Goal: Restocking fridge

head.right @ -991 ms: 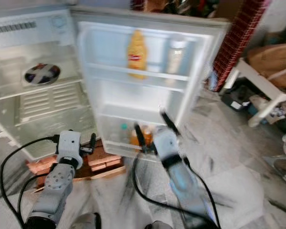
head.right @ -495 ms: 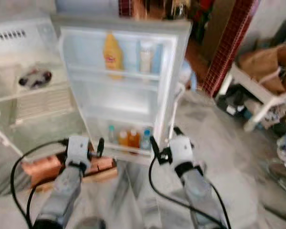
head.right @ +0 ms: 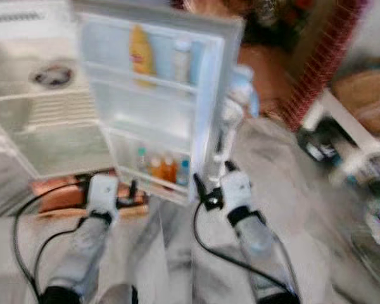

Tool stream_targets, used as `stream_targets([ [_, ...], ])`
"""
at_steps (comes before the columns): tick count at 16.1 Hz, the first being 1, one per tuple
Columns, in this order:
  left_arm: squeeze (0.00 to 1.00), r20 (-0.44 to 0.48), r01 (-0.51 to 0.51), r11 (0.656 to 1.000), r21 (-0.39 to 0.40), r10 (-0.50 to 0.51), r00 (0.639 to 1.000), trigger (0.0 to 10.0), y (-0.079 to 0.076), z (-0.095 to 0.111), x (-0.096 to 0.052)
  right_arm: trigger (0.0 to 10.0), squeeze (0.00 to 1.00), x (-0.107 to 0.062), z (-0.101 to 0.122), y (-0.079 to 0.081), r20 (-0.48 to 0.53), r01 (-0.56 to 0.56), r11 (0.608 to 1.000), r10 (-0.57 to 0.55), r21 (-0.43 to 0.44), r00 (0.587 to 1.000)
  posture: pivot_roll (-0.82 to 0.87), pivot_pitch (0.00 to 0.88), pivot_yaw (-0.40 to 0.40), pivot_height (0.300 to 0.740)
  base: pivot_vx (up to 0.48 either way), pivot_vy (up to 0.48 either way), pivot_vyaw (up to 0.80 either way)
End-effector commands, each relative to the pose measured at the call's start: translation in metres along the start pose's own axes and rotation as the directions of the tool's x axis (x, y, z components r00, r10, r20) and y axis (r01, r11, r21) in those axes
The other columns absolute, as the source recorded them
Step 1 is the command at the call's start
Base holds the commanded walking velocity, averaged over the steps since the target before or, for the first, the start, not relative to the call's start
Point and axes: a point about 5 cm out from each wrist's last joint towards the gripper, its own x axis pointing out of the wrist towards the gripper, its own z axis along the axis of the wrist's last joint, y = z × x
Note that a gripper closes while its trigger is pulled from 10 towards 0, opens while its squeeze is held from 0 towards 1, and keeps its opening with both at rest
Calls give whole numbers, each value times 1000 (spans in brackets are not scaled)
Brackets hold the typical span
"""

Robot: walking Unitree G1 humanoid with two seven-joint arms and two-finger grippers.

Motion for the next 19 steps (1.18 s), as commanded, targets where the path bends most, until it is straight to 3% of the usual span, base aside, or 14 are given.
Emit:
stream_targets([
  [1, 0, -9, -6, 1000, 2, 6, 1000, 10000, 0, -2, -1, 10000, 0, -1, 0, -2, -4, -1, 1000, 1, -2, 1000, 125, 48, -22, 740, 0, -262, 800],
  [8, 0, -6, 2, 1000, 13, -2, 1000, 10000, 1, 0, 0, 10000, 0, 10, 9, 0, 25, 11, 1000, -11, 11, 1000, 130, 49, -16, 740, 0, -351, 607],
  [16, 0, -10, -4, 1000, 22, 4, 1000, 10000, 2, 0, 0, 10000, 0, 16, 14, 2, 51, -10, 1000, 10, -3, 999, 133, 43, -15, 740, 0, -472, 0],
  [19, 0, -14, -7, 1000, 22, 7, 1000, 10000, 1, 0, 1, 10000, 0, 16, 14, 0, 52, 2, 1000, -2, -10, 999, 129, 45, -13, 740, 0, -477, 800],
])
